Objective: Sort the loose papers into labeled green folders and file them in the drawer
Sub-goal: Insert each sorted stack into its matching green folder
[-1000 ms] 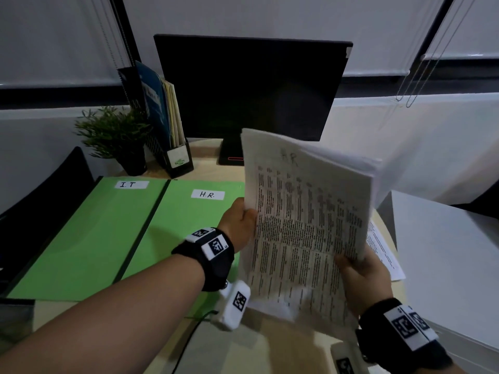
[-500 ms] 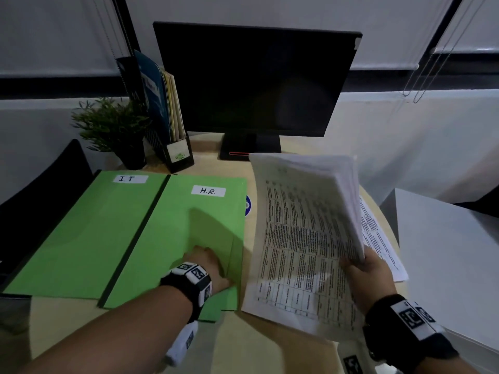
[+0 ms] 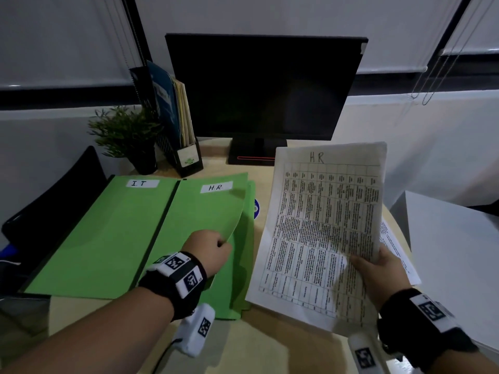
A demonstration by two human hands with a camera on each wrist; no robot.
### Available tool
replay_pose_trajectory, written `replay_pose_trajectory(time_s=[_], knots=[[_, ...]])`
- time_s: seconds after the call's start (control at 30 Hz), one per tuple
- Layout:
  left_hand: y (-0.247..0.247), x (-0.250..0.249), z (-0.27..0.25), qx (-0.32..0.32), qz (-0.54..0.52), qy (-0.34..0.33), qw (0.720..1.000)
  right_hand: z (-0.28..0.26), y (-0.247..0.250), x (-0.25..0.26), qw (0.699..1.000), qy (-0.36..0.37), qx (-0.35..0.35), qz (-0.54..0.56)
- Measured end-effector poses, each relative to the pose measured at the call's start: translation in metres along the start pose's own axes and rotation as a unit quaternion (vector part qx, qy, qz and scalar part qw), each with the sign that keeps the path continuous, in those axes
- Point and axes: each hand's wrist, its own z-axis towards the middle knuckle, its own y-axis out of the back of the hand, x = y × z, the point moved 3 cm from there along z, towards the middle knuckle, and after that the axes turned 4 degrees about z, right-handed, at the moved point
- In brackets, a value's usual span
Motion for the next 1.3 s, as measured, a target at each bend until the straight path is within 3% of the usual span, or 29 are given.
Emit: replay_pose_trajectory(time_s=[0.23, 0.53, 0.77, 1.03, 1.3], knots=[[0.066, -0.013, -0.028, -0.067, -0.086, -0.053, 0.993, 0.004, -0.030, 0.015, 0.997, -0.037, 0.070, 0.024], [0.108, 0.023, -0.031, -0.123, -0.212, -0.016, 0.969, 0.017, -0.134, 0.012, 0.975, -0.091, 0.190, -0.065], [0.116, 0.047, -0.027, -0.084, -0.318, 0.003, 0.944, 0.035, -0.208, 0.019, 0.954, -0.122, 0.227, -0.154], [0.103, 0.062, -0.018, -0.006, -0.433, -0.007, 0.901, 0.040, -0.235, 0.004, 0.935, -0.148, 0.232, -0.225], [0.063, 0.035, -0.018, 0.049, -0.407, -0.033, 0.912, 0.045, -0.239, 0.003, 0.908, -0.122, 0.258, -0.308]])
